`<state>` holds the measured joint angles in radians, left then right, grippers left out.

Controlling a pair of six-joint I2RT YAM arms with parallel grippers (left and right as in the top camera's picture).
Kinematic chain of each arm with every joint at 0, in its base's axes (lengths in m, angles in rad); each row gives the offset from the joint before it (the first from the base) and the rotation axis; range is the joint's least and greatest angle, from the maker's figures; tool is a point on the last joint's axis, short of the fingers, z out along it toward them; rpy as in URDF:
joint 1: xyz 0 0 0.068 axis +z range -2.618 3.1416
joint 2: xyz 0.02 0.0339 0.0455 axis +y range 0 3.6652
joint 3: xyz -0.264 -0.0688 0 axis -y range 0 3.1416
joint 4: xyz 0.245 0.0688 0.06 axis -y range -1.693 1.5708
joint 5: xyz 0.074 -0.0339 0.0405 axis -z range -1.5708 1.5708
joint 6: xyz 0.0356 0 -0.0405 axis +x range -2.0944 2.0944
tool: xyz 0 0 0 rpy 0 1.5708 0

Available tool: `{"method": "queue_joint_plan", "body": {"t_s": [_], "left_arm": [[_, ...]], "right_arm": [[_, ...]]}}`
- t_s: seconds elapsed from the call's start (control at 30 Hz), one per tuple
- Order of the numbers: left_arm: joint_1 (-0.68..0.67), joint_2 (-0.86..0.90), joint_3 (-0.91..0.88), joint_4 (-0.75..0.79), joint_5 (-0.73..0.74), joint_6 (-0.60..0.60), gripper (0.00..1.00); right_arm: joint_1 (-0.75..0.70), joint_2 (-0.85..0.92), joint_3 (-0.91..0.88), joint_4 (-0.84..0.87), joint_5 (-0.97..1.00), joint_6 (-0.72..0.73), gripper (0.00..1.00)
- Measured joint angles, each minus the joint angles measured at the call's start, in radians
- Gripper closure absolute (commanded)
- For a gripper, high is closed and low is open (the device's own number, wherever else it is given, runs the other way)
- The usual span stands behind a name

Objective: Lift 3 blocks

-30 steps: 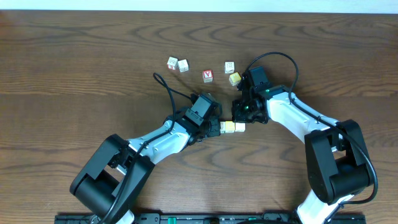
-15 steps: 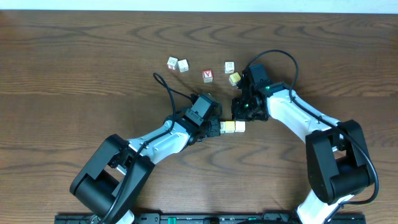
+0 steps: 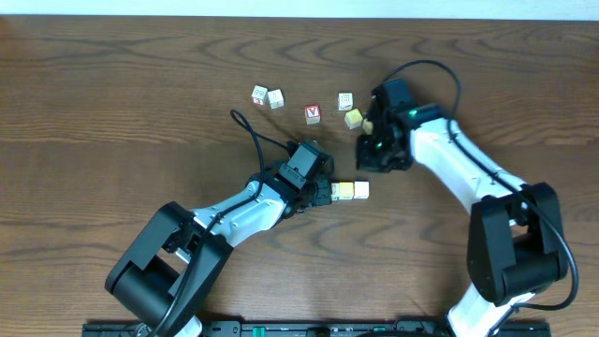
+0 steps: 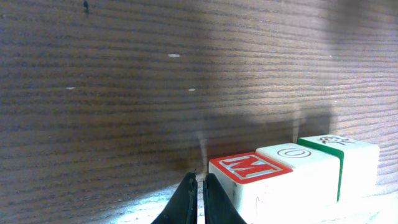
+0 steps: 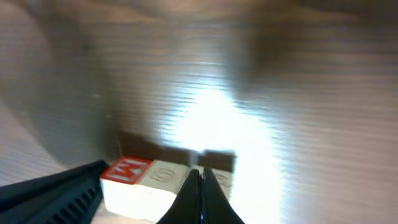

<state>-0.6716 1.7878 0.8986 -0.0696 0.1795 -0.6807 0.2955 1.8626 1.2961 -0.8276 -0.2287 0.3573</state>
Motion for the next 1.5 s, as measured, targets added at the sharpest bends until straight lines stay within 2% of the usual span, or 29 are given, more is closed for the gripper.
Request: {"method": "queue_joint_plan", "body": {"t_s": [0.3,0.7,1.5], "left_arm": [[0.0,0.0,0.0,0.002,0.0,0.0,0.93],[0.0,0.0,0.0,0.006,-0.002,0.0,0.93],[0.0,0.0,0.0,0.006,-0.003,0.0,0.93]], "right_arm": [[-0.124,0.0,0.032,-0.207,0.014,-0.053,0.99],[-0.044,0.0,-0.104,-0.066,0.014,-0.035,0.99],[0.01,0.0,-0.108,-0.028,-0.034,-0.021,0.99]]}}
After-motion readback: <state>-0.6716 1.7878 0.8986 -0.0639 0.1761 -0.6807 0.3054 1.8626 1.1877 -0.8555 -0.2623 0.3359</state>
